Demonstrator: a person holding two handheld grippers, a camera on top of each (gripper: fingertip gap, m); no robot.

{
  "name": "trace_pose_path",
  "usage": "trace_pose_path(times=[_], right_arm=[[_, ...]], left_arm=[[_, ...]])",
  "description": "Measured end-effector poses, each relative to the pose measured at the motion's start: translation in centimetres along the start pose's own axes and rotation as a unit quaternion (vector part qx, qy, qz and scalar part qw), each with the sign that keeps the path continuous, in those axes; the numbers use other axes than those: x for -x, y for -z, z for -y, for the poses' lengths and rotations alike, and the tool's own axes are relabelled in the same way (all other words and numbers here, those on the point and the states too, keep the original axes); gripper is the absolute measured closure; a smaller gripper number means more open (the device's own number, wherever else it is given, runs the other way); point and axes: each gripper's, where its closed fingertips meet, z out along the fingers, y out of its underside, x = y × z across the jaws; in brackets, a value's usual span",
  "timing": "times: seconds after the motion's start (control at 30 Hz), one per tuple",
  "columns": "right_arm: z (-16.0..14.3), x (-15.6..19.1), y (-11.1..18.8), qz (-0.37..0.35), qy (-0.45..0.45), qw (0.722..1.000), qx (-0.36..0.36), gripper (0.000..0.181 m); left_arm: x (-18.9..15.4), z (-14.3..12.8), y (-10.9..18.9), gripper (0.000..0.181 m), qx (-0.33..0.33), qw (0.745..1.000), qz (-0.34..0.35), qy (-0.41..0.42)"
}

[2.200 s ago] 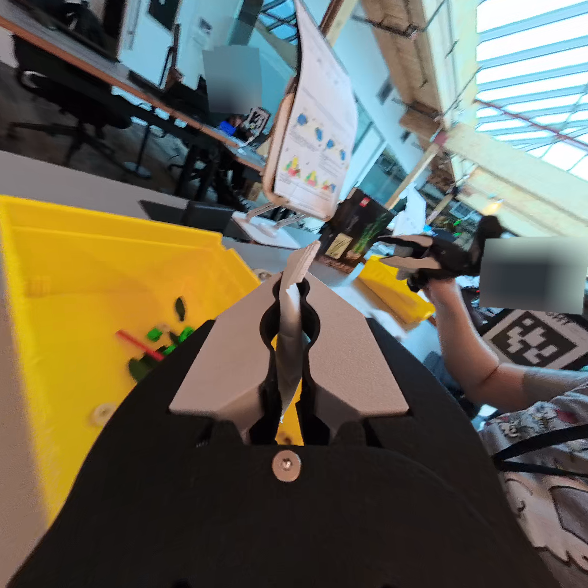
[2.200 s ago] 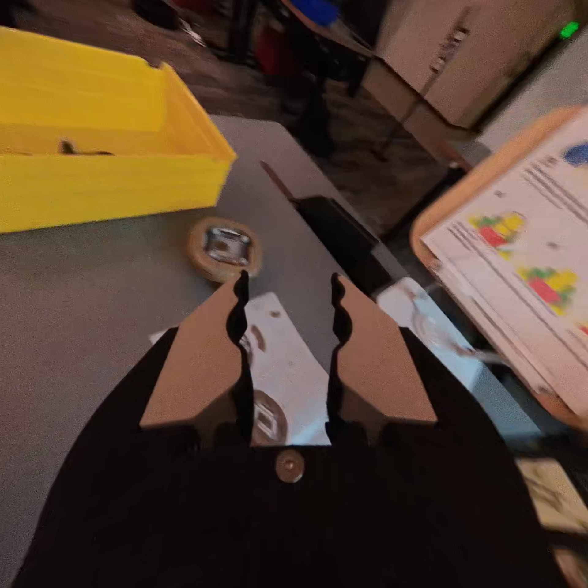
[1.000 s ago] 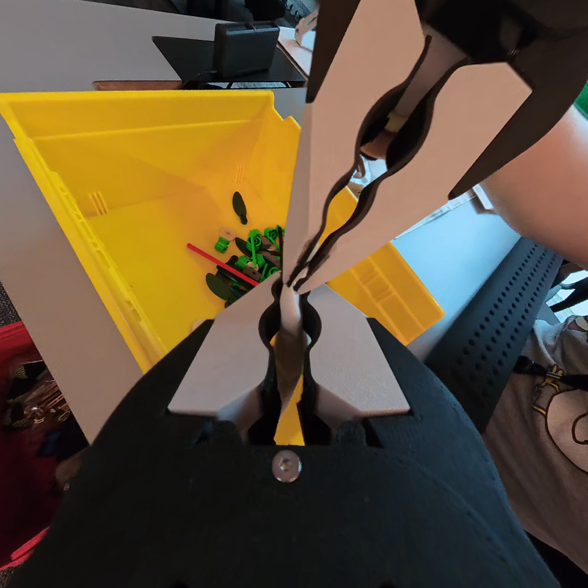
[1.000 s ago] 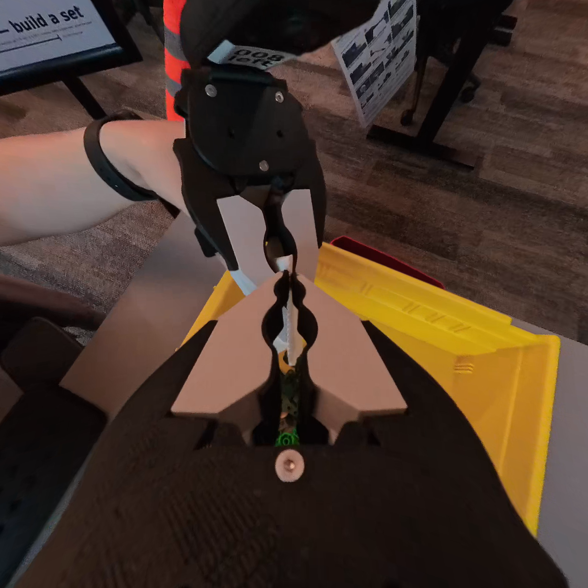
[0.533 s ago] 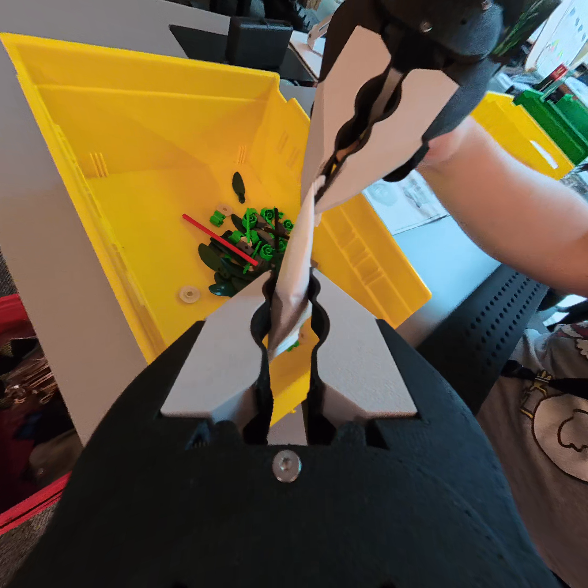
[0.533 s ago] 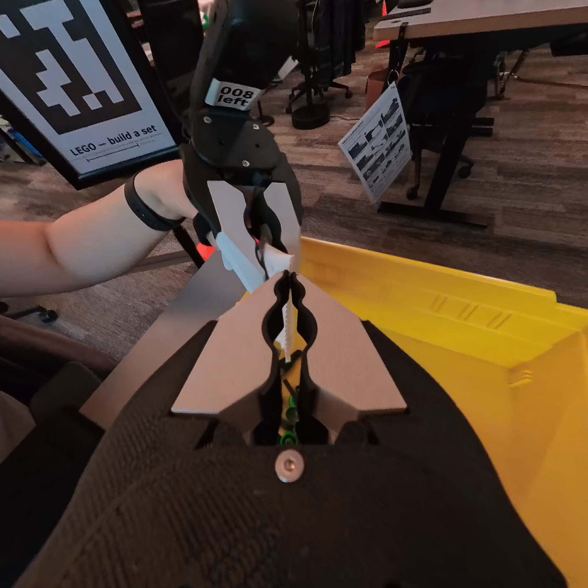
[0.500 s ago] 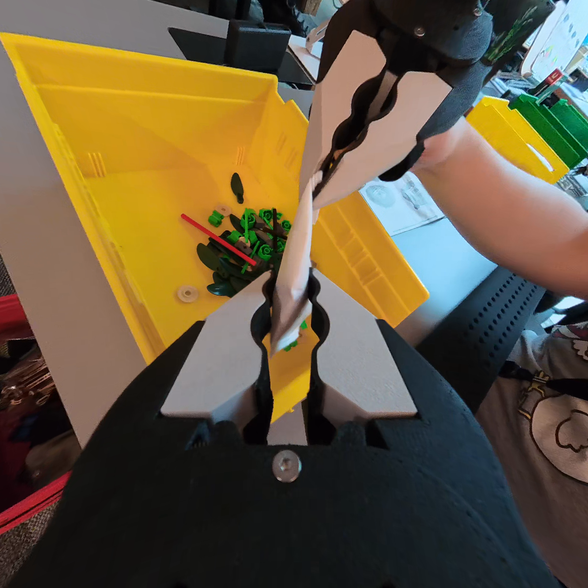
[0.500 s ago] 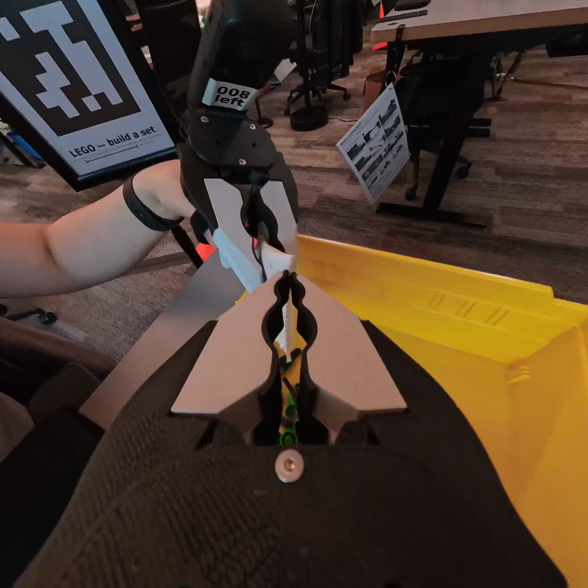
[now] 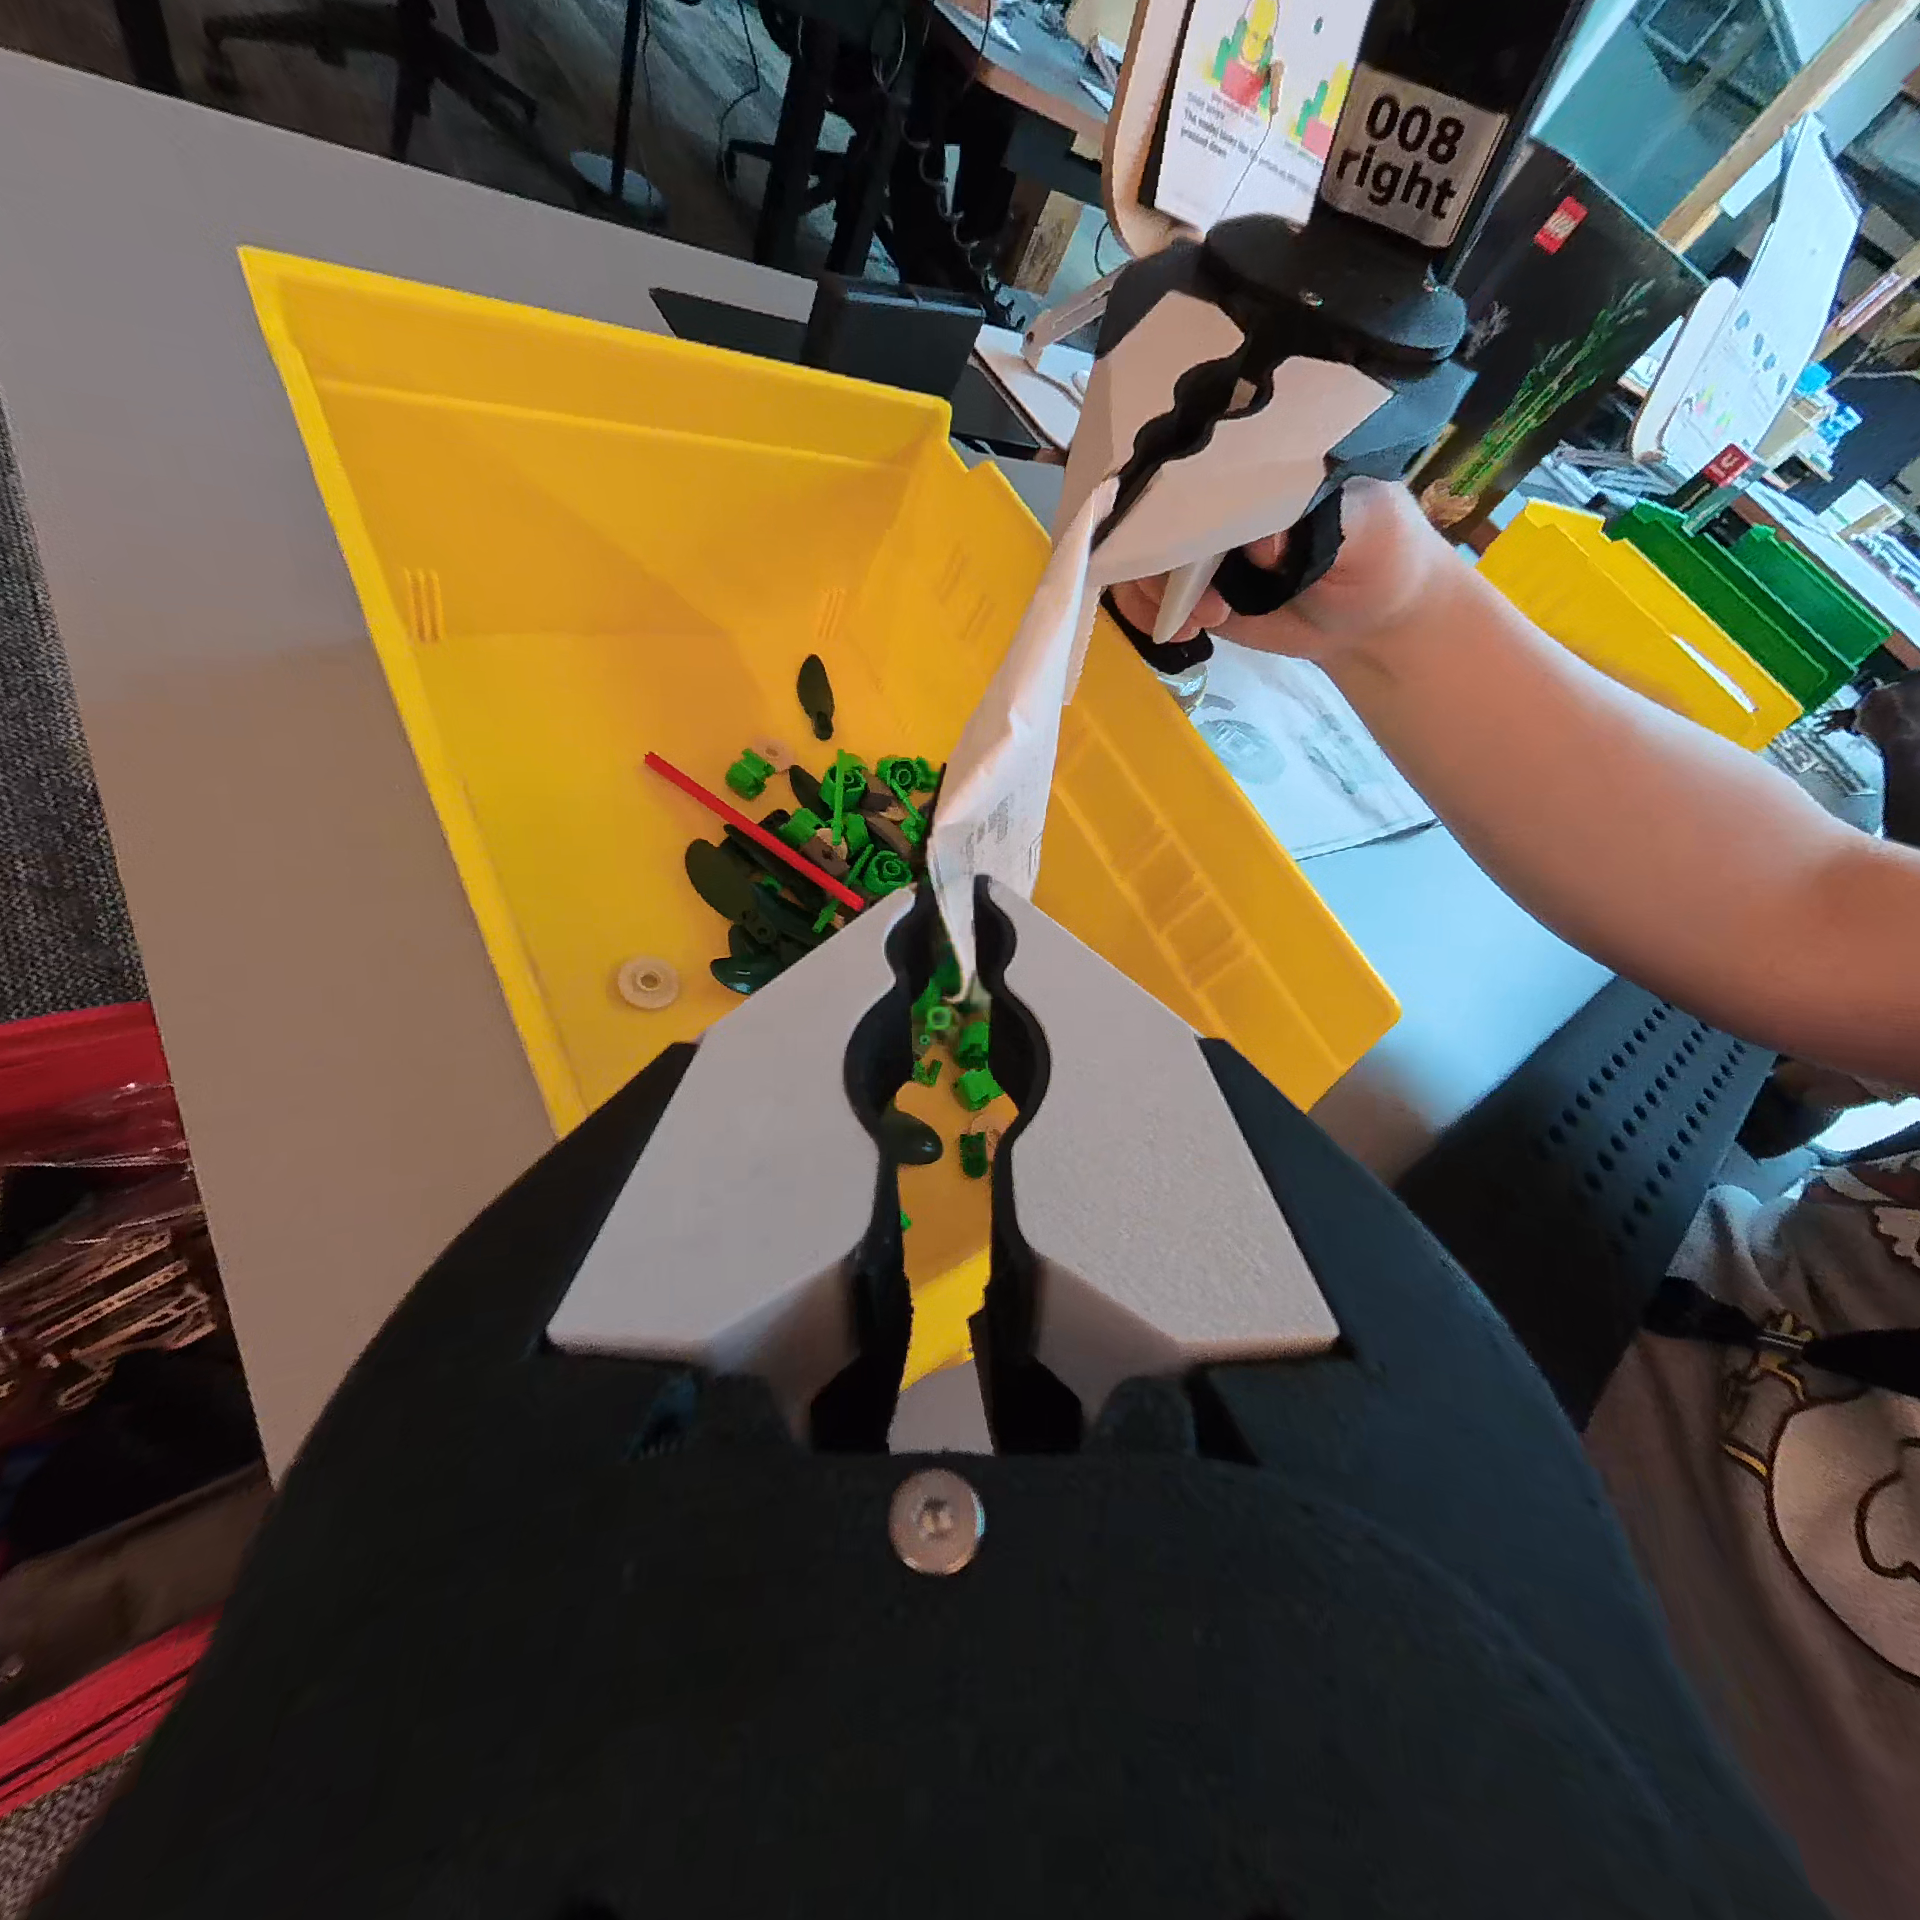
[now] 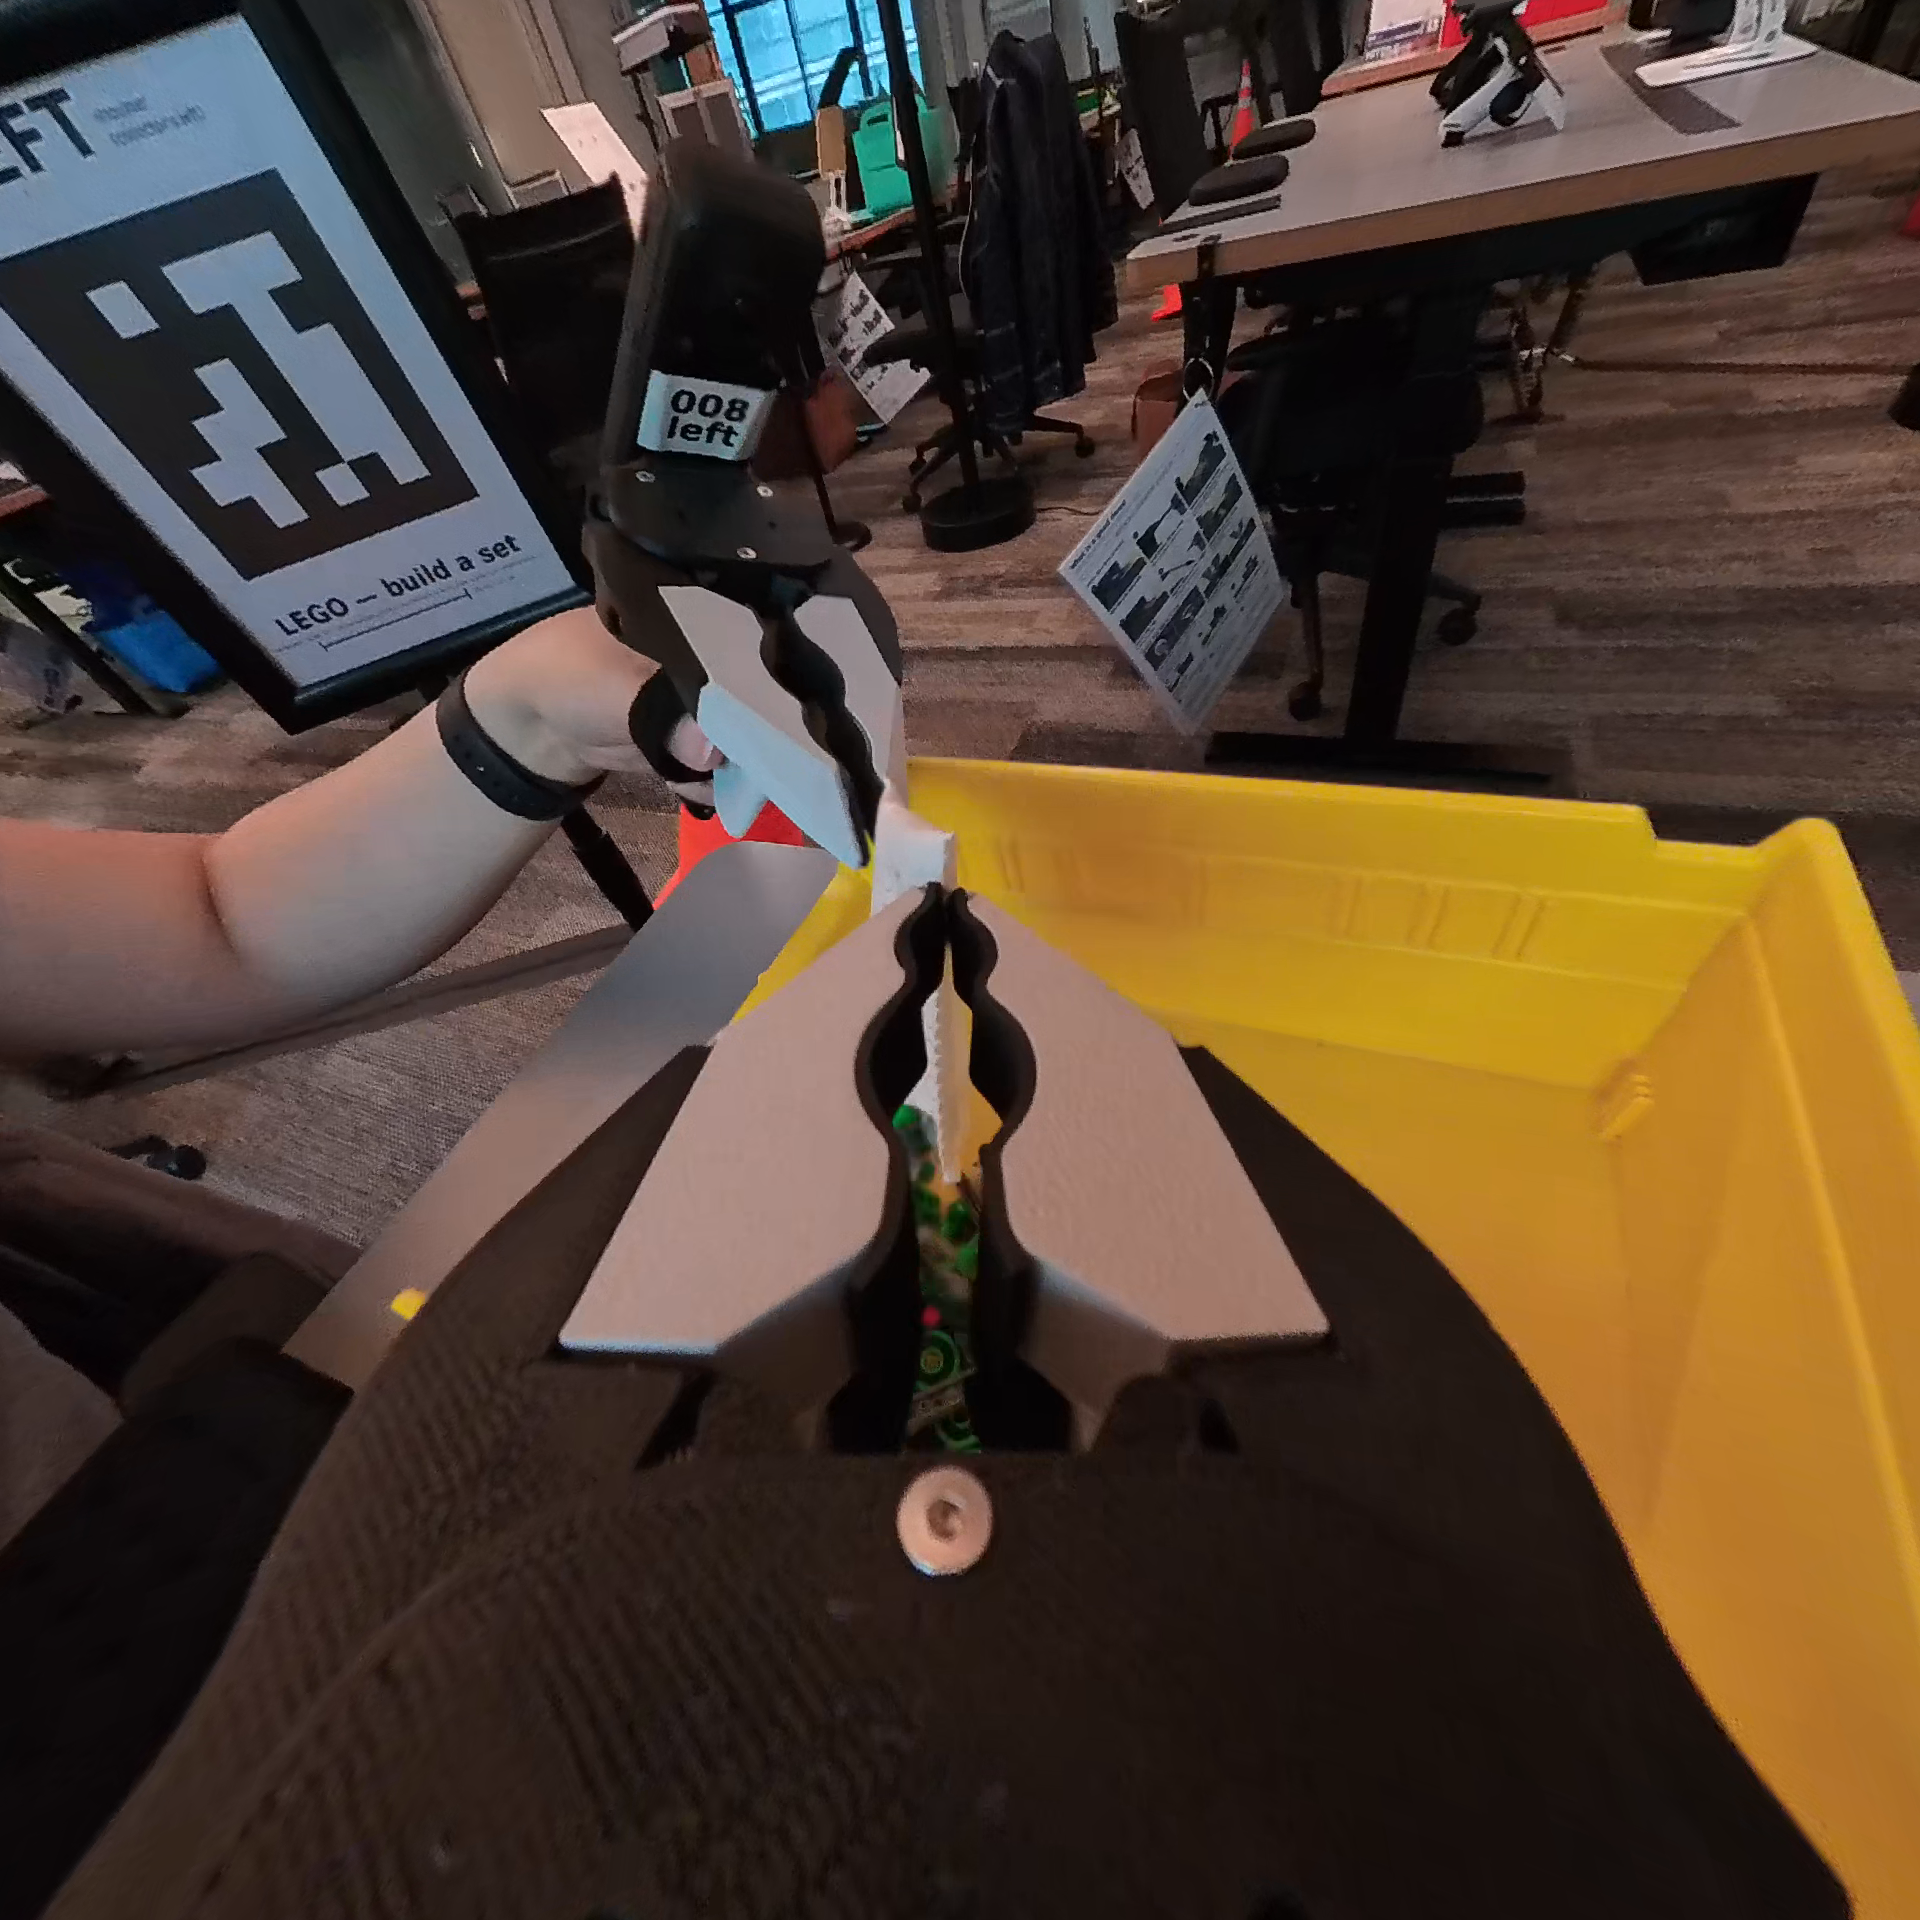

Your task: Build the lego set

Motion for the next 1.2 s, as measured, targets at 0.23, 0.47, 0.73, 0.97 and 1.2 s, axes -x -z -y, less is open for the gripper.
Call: trace_pose_path(times=[0.23,0.47,0.73,0.97,1.2], right_arm=[[-0.6,-0.1,0.6,0.0,-0.005,1.0,-0.013,0.181],[-0.2,0.2,1.4,0.004,-0.01,0.999,-0.038,0.181],[-1.5,0.5,1.3,0.007,-0.012,0.999,-0.03,0.181],[-3.6,-0.1,1.1,-0.046,0.039,0.997,0.051,0.159],[-3.4,-1.0,1.4,-0.089,0.07,0.992,0.061,0.153]], left_arm=[[0.3,0.6,-0.7,0.179,-0.027,0.999,0.021,-0.014],[-0.3,0.9,-1.1,0.172,-0.037,0.999,0.009,-0.016],[-0.6,1.3,-1.0,0.181,-0.034,0.993,0.047,-0.105],[-0.3,0.4,-1.2,0.181,0.012,0.984,0.084,-0.154],[-1.4,0.2,-1.3,0.181,0.005,0.982,0.05,-0.18]])
